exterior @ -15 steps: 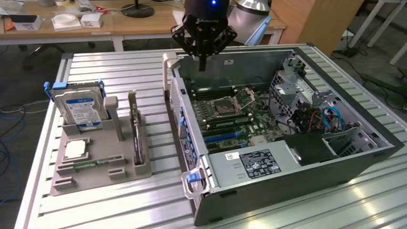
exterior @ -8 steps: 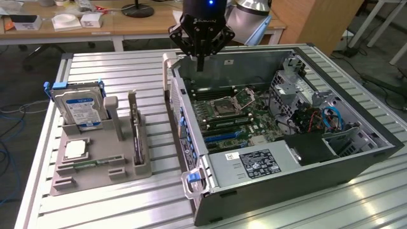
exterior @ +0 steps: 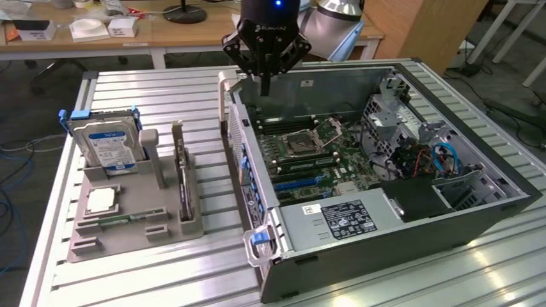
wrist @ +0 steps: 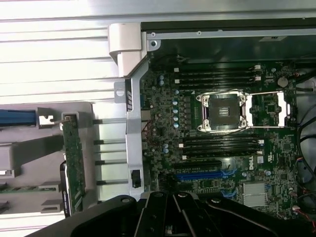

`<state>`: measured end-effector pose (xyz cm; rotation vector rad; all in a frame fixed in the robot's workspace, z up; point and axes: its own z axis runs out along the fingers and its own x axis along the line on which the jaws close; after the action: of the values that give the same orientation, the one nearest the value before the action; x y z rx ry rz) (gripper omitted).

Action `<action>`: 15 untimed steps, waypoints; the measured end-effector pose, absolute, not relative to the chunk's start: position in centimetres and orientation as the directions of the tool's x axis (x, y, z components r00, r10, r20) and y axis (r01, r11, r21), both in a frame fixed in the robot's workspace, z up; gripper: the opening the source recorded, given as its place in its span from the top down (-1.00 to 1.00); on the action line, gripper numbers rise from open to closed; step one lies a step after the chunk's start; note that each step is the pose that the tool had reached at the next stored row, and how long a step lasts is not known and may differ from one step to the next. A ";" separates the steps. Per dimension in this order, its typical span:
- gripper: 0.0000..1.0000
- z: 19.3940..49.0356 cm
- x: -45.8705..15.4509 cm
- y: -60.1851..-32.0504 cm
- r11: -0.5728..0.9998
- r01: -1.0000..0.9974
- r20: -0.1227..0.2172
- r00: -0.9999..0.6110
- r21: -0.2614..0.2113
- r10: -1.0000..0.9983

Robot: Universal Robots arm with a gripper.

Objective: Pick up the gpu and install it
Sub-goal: 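Reach for the gpu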

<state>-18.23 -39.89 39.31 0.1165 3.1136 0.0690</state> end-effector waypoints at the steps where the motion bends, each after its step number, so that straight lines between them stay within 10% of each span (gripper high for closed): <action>1: 0.80 39.3 -18.3 -39.9 0.996 0.074 -0.023 -0.997 0.045 0.075; 15: 0.80 39.3 -19.3 -39.9 0.996 0.074 -0.023 -0.997 0.045 0.075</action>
<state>-19.30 -39.89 39.31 0.1166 3.1136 0.0689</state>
